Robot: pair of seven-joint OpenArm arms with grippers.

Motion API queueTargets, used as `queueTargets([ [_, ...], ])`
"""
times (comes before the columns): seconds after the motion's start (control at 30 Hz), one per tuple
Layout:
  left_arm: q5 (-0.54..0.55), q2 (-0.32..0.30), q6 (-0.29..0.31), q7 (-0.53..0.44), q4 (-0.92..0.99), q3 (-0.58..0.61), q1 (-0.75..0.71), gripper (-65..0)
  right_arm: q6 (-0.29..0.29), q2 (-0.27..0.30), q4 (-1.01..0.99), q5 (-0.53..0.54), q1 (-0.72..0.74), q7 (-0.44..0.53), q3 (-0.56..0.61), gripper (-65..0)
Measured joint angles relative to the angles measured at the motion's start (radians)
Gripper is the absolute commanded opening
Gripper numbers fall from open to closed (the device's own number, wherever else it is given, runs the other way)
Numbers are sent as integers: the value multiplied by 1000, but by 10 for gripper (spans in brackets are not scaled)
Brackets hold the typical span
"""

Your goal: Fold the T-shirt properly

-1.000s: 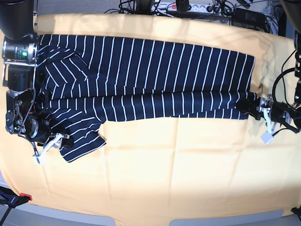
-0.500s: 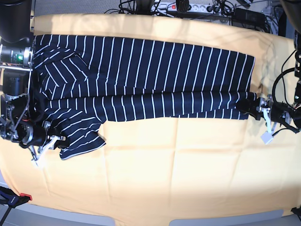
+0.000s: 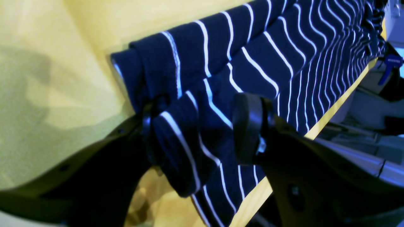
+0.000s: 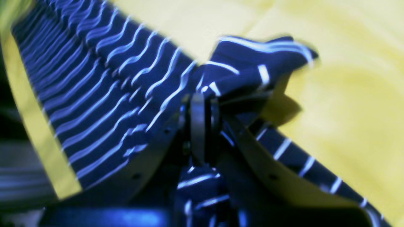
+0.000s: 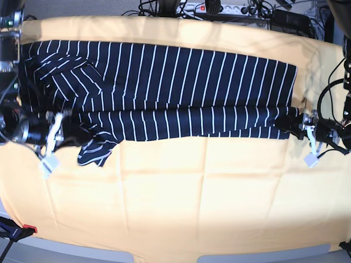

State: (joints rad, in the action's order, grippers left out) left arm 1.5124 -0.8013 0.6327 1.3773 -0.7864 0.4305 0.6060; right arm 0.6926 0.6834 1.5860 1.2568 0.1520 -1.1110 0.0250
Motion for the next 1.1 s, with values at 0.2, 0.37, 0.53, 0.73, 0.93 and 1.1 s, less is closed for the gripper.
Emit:
queueTargets([
  [0.2, -1, 0, 0, 1, 0, 0, 0, -308, 0, 68, 277, 0, -155, -17, -66, -650],
  [0.37, -1, 0, 0, 2, 1, 0, 1, -308, 4, 82, 426, 53, -255, -77, -179, -650],
  [0.53, 0, 1, 0, 0, 1, 0, 0, -308, 5, 81, 476, 213, -342, -212, -274, -650],
  [0.73, -1, -2, 4, 1, 2, 0, 1, -308, 5, 81, 480, 203, -412, -304, -367, -650],
  [0.93, -27, -38, 4, 5, 1, 1, 2, -308, 5, 81, 478, 207, -491, -304, -370, -650],
  [1.1, -39, -78, 3, 11, 2, -1, 1, -308, 5, 81, 475, 207, -523, -300, -370, -650],
])
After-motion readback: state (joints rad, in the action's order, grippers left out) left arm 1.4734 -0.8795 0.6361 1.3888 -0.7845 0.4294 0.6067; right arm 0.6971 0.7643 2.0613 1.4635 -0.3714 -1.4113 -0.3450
